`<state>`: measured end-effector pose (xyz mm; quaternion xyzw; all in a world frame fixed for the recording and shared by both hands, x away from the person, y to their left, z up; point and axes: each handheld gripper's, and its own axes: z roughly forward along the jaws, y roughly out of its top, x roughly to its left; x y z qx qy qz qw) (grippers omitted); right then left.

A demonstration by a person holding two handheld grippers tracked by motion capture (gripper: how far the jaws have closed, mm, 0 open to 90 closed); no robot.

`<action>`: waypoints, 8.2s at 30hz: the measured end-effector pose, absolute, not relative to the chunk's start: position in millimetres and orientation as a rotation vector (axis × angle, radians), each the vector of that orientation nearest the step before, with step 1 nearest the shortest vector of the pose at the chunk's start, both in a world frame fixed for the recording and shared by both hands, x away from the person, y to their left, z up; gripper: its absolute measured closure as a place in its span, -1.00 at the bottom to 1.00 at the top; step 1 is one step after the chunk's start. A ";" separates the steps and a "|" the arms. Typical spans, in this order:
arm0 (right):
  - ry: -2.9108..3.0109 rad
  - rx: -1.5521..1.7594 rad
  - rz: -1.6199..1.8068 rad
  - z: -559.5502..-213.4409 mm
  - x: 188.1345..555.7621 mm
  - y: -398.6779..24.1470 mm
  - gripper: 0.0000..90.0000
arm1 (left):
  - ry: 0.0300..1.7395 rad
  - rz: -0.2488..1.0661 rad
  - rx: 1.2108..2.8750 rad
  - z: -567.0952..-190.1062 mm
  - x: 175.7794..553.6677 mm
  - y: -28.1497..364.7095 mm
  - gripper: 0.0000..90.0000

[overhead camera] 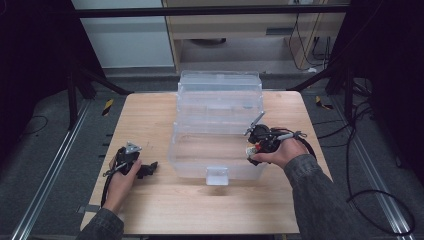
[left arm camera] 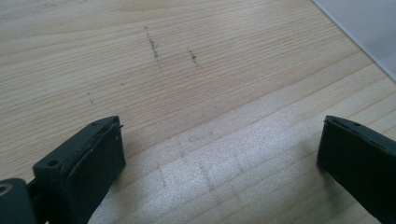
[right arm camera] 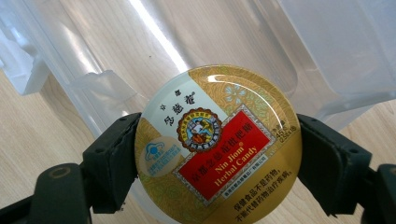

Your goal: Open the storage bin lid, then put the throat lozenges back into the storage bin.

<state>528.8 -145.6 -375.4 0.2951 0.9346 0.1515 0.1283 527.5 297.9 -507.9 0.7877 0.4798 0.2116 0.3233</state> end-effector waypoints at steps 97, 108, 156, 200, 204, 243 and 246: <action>2.625 0.766 0.564 -324.5 532.3 -149.9 -0.02 | 0.908 0.513 2.006 -416.2 507.0 295.3 -0.89; 2.550 0.696 0.540 -302.3 546.6 -136.0 -0.54 | 0.709 0.573 2.174 -365.7 496.4 247.5 -0.93; 2.542 0.602 0.462 -275.8 612.2 -131.4 -0.20 | 0.307 0.361 2.478 -388.5 506.9 170.3 -0.64; 2.600 0.530 0.428 -299.4 635.7 -115.4 0.04 | 0.268 0.278 2.575 -407.1 512.7 158.8 0.00; 2.613 0.516 0.414 -302.7 638.7 -112.8 0.11 | 0.266 0.273 2.582 -408.3 513.8 158.5 0.12; 2.593 0.340 0.339 -310.1 636.3 -106.7 0.69 | 0.291 0.245 2.576 -415.2 508.4 156.4 0.71; 2.596 0.335 0.343 -309.6 635.3 -106.6 0.72 | 0.308 0.253 2.573 -415.5 507.4 156.0 0.70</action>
